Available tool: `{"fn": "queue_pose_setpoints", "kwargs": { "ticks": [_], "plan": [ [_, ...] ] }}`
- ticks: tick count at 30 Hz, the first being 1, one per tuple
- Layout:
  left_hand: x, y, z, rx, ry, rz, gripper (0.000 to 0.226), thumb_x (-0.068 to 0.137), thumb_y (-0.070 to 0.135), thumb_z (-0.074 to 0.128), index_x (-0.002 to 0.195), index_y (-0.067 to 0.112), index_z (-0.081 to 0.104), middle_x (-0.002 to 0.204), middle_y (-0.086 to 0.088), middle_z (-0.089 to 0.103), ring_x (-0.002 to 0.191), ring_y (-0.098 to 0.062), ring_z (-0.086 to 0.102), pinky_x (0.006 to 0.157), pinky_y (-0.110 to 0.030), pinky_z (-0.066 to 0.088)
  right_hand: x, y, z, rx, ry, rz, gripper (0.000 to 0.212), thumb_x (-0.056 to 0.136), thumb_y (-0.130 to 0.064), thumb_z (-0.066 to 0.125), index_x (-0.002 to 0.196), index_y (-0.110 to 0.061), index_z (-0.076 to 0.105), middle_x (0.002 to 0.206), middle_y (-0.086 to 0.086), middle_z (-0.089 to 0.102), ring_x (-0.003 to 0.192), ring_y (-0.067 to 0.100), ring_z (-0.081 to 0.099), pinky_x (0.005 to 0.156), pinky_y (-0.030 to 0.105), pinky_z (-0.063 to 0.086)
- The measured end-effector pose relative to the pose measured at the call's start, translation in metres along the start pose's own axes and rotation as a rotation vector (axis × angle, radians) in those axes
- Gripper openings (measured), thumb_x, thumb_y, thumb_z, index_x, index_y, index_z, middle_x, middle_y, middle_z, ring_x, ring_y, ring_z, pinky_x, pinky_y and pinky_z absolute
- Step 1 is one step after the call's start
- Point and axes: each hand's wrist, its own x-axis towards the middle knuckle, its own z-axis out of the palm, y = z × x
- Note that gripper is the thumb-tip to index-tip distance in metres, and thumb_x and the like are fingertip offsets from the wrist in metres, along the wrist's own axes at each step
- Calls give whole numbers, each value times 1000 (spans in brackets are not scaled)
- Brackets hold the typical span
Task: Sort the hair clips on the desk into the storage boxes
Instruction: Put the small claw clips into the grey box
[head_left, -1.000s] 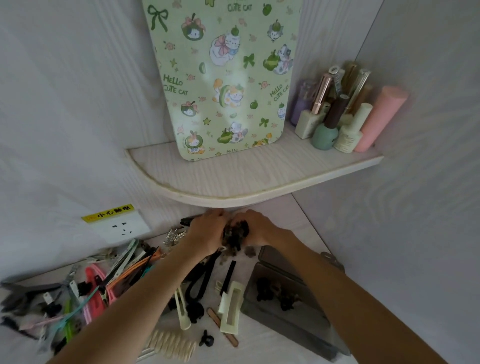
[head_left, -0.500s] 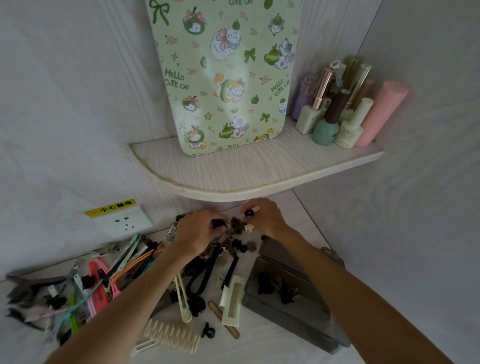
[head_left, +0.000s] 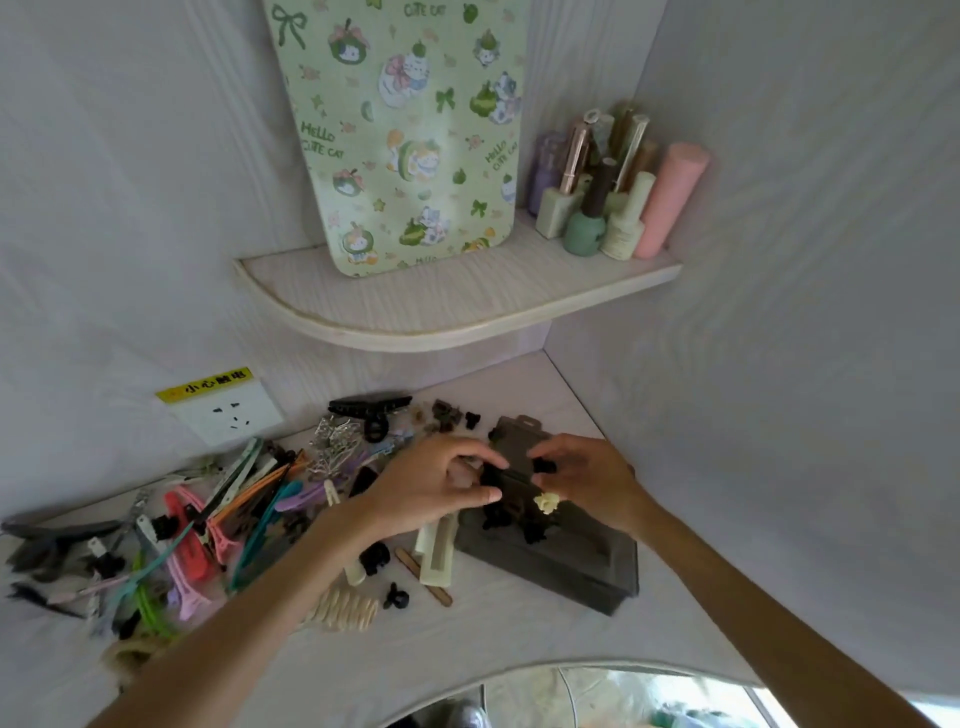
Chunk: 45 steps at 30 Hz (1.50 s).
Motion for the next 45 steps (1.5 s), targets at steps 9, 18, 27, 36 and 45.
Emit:
{"fn": "queue_pose_setpoints", "kwargs": {
  "ticks": [9, 18, 27, 36, 45],
  "plan": [
    [2, -11, 16, 394, 132, -83, 27, 82, 36, 67, 108, 28, 64, 97, 17, 67, 76, 7, 56, 67, -7, 43, -12, 11, -4, -62, -143, 31, 22, 90, -7, 56, 108, -17, 65, 98, 5, 68, 81, 19, 68, 75, 29, 58],
    [19, -25, 22, 444, -120, -235, 26, 88, 36, 58, 92, 15, 72, 82, -3, 72, 74, -18, 66, 70, -29, 51, 37, -23, -2, -375, -204, 1, 19, 90, -14, 55, 104, -19, 66, 100, 4, 71, 73, 16, 66, 78, 29, 52],
    [1, -39, 21, 388, -245, -151, 28, 90, 45, 53, 98, 22, 68, 87, 7, 70, 75, -9, 65, 67, -23, 50, 121, -45, 33, -1076, -305, 101, 54, 86, -39, 59, 133, -17, 42, 132, 6, 50, 124, 25, 44, 113, 45, 19],
    [12, -27, 12, 304, -227, -252, 41, 91, 43, 53, 126, 22, 57, 113, 2, 66, 100, -14, 61, 82, -26, 46, 126, -24, 48, -865, -79, 41, 30, 83, -2, 54, 109, -13, 63, 115, 9, 60, 106, 26, 57, 94, 34, 43],
    [9, -21, 21, 372, 79, -231, 22, 89, 30, 59, 107, 23, 70, 98, 7, 72, 91, -9, 66, 86, -29, 52, 55, -37, 10, -225, -148, -91, 21, 78, -5, 67, 82, -25, 64, 80, -3, 67, 83, 18, 66, 80, 27, 52]
  ]
}}
